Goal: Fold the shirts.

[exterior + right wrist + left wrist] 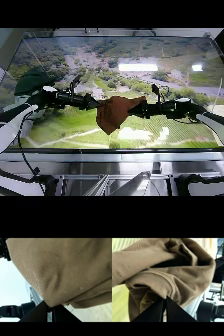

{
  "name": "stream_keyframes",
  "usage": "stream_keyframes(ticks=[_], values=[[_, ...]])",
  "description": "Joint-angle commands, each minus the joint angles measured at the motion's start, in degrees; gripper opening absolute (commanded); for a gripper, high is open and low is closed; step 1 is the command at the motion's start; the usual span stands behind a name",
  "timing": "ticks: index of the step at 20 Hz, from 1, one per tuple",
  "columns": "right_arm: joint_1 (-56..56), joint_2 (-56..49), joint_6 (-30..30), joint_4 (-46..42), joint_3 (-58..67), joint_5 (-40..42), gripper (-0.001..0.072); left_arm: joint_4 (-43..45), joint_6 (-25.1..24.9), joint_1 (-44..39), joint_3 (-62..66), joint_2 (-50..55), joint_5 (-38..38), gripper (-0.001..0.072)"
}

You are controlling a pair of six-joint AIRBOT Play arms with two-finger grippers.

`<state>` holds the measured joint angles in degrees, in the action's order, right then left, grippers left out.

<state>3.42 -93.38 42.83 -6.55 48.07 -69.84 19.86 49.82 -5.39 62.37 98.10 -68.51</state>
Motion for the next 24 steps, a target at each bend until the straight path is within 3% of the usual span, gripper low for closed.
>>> stream_keyframes(ticks=[1, 4, 7, 11, 12, 13, 14, 17, 20, 22, 23, 24], values=[[-2.6, 0.8, -1.7, 1.5, 2.0, -4.5, 0.002, -1.0, -0.3, 2.4, 0.9, -1.5, -3.8, 0.0019], [-8.6, 5.9, -0.5, 4.7, 5.8, -13.2, 0.0021, -9.7, -0.9, 6.6, 2.4, -10.1, -8.9, 0.0019], [-13.0, 15.0, 1.8, 11.6, 11.2, -19.3, 0.0021, -10.8, 1.6, 8.2, 10.2, -20.6, -10.9, 0.0019], [-13.5, 27.2, 2.9, 12.3, 15.6, -17.3, 0.0024, -9.2, 5.2, 5.7, 21.3, -28.4, -10.6, 0.0021], [-13.3, 29.1, 3.0, 9.9, 15.6, -16.3, 0.0087, -6.2, 6.7, 4.6, 22.6, -29.2, -10.5, 0.0021], [-13.3, 30.3, 4.2, 5.9, 15.6, -15.1, 0.025, -2.6, 8.2, 3.2, 22.6, -29.6, -10.4, 0.0021], [-13.2, 31.1, 6.6, 0.3, 15.6, -14.0, 0.0288, 0.4, 9.0, 1.9, 21.4, -30.1, -10.4, 0.0021], [-13.2, 31.1, 13.1, -17.6, 14.6, -11.1, 0.0289, 7.5, 10.6, 0.0, 12.7, -30.4, -10.4, 0.0021], [-13.2, 30.6, 14.3, -26.4, 10.1, -8.4, 0.0312, 11.1, 10.6, 1.8, 1.1, -30.3, -10.2, 0.0021], [-13.3, 30.0, 17.4, -32.7, 6.4, -4.7, 0.0531, 15.3, 10.6, 5.6, -4.0, -30.2, -10.4, 0.0022], [-13.3, 29.4, 19.4, -36.0, 5.2, -3.3, 0.053, 17.6, 10.6, 8.0, -5.6, -30.2, -11.2, 0.0062], [-13.3, 28.3, 20.7, -38.1, 4.2, -2.5, 0.0528, 19.7, 10.7, 10.8, -7.0, -30.2, -11.6, 0.0325]])
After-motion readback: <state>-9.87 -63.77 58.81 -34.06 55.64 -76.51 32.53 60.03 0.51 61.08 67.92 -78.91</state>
